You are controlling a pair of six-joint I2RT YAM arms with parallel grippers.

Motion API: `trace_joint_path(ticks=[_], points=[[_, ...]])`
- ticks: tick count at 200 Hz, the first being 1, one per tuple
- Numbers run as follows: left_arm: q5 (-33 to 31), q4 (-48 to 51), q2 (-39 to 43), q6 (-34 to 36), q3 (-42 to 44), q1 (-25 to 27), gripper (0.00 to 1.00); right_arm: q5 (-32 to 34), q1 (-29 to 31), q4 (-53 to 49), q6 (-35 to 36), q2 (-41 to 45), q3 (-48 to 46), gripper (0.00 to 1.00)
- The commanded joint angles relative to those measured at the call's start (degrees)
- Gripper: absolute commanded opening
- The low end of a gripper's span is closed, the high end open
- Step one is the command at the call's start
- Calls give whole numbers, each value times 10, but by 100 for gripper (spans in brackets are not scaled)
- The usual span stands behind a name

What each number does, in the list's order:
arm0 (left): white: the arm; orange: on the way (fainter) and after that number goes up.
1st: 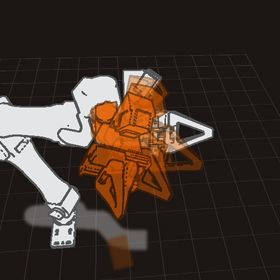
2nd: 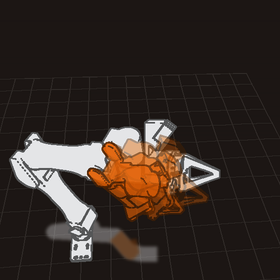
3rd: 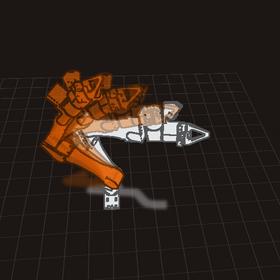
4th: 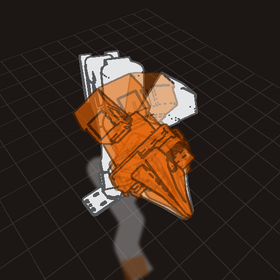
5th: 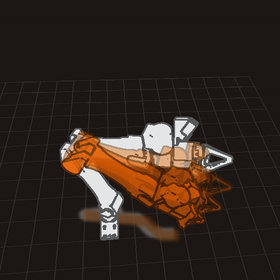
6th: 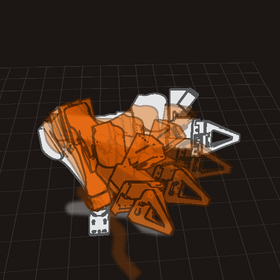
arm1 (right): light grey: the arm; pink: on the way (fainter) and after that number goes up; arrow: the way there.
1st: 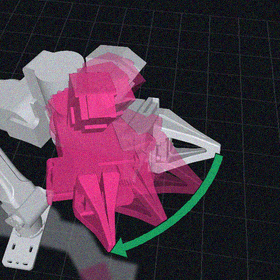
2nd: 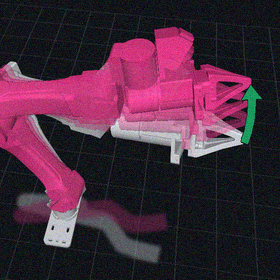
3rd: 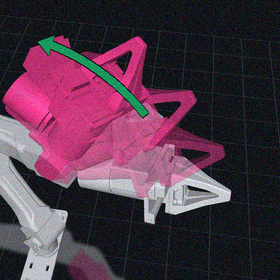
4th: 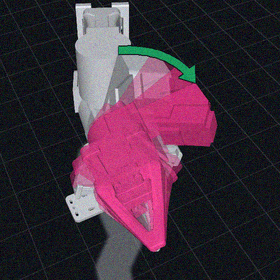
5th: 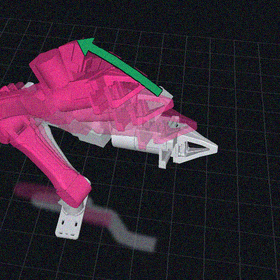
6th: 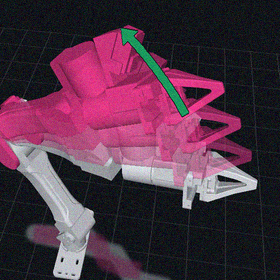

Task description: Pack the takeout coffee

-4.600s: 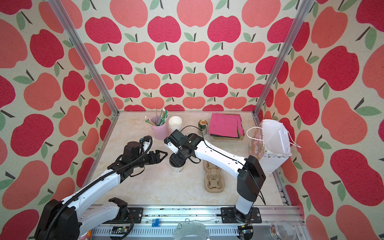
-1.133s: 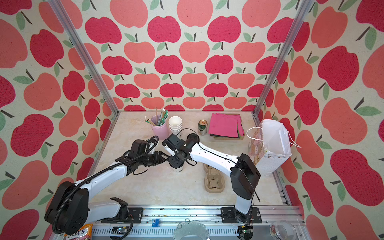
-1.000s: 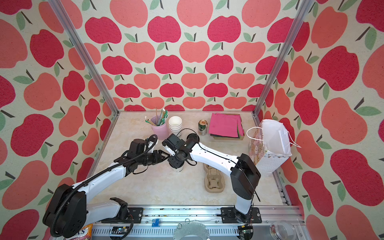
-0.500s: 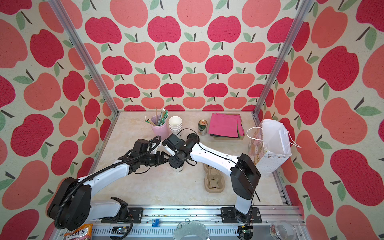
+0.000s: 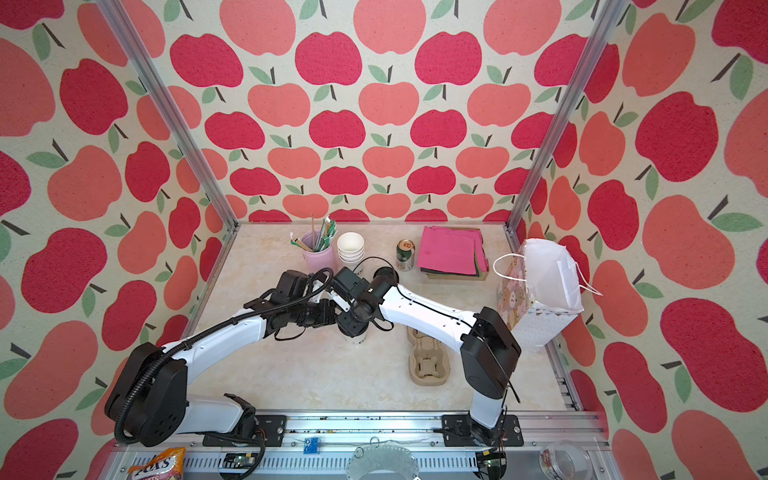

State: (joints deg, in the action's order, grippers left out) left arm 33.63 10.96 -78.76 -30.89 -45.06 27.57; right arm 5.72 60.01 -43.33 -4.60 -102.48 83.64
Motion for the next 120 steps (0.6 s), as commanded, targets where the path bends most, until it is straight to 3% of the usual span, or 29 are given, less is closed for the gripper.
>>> trace_joint_path(ticks=[1,120], points=[[-54,81,-8,13,11,4,55,-38,-1,-95,-18,-63,-50,59],[-61,97,12,14,17,4,54,-56,-27,24,-44,16,-53,66]])
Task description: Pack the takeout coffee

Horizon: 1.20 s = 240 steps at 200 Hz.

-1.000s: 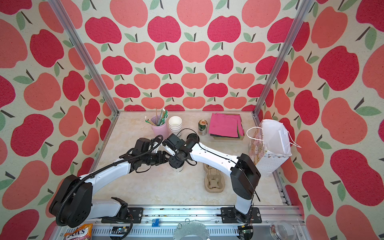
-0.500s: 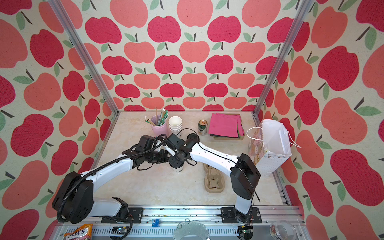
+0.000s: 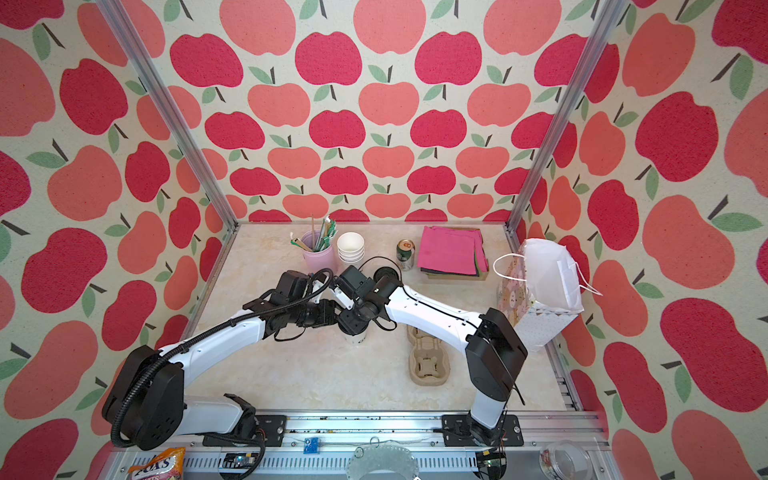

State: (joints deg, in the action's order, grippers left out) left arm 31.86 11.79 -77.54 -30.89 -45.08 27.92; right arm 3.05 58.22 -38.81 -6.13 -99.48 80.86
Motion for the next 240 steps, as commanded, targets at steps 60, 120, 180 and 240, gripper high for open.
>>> trace_joint_path(ticks=[60,120,180,240], points=[[-51,84,27,0,41,1,54,-38,-9,5,-23,6,-23,72],[-55,72,48,-12,61,5,54,-56,-9,21,-22,23,-25,80],[-58,68,50,-11,61,6,54,-55,-9,41,-26,52,-25,93],[-72,65,63,-6,47,6,54,-39,-23,43,-26,86,-32,99]])
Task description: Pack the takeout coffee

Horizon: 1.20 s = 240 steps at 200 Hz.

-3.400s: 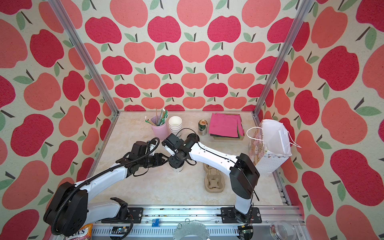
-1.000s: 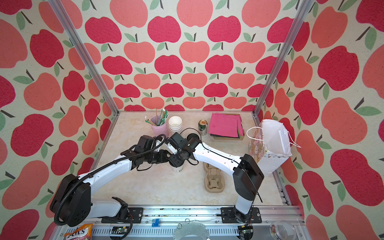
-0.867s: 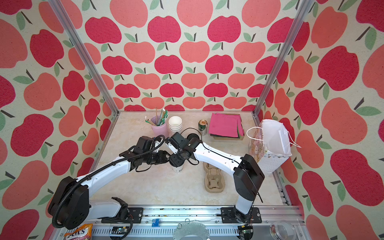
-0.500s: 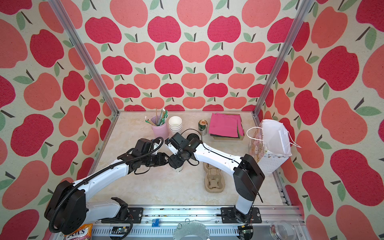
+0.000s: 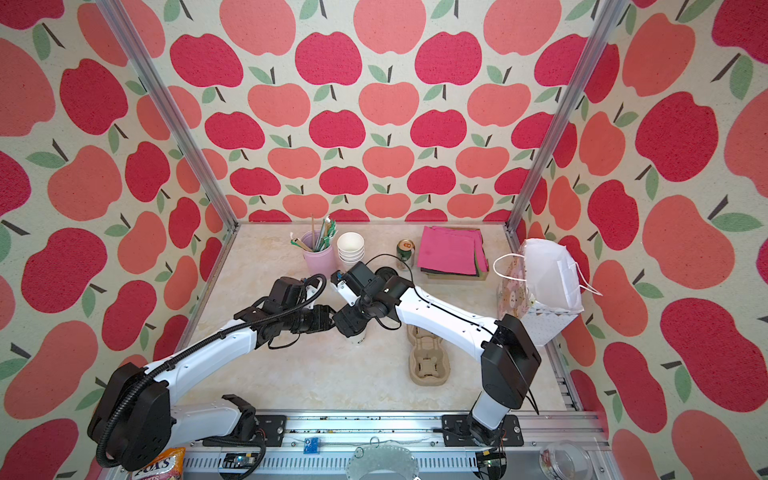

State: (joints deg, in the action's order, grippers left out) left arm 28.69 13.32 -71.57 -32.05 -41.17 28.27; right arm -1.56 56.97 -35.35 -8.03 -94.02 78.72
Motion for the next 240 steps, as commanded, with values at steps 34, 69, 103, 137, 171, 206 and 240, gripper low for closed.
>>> trace_joint_path(ticks=[34,69,103,137,171,206,240], points=[[-42,47,0,20,-27,2,56,19,-31,8,-3,51,-26,99],[-45,43,-14,42,-69,3,61,20,-54,1,-14,53,-38,99],[-41,50,-9,48,-91,3,62,9,-66,-4,-24,54,-47,96],[-47,56,24,43,-65,3,57,0,-74,-15,-28,48,-52,85],[-41,57,44,29,-36,3,51,-13,-77,-32,-32,33,-44,74],[-24,54,43,15,-16,6,49,-15,-77,-45,-32,18,-38,69],[-15,41,35,4,-4,8,48,-25,-77,-46,-36,7,-35,66]])
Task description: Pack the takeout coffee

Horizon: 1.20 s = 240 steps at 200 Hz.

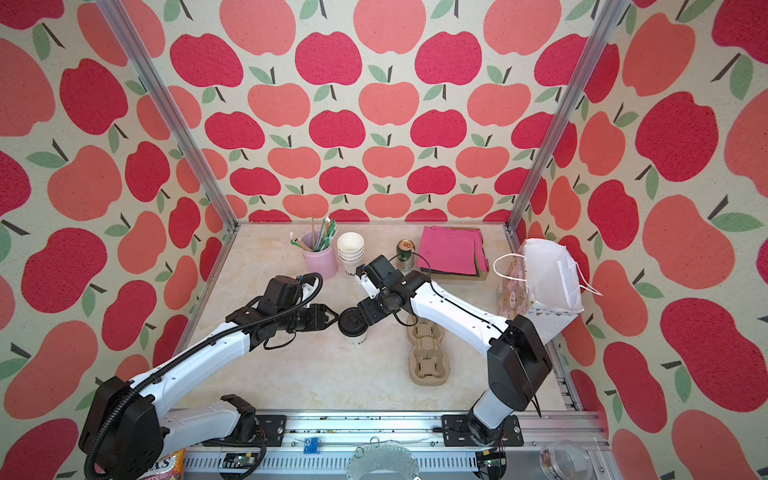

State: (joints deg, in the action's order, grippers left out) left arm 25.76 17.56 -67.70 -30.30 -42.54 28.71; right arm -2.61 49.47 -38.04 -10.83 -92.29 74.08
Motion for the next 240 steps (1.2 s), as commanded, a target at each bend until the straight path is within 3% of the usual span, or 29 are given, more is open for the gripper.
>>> trace_joint_path(ticks=[1,124,240], points=[[15,-2,-5,-14,10,4,47,-15,-2,-20,-8,-10,11,66],[24,-14,-48,-11,10,6,39,-15,-2,-44,-6,-38,20,58],[-8,12,-69,-30,20,6,28,-4,-2,-87,-1,-63,6,56]])
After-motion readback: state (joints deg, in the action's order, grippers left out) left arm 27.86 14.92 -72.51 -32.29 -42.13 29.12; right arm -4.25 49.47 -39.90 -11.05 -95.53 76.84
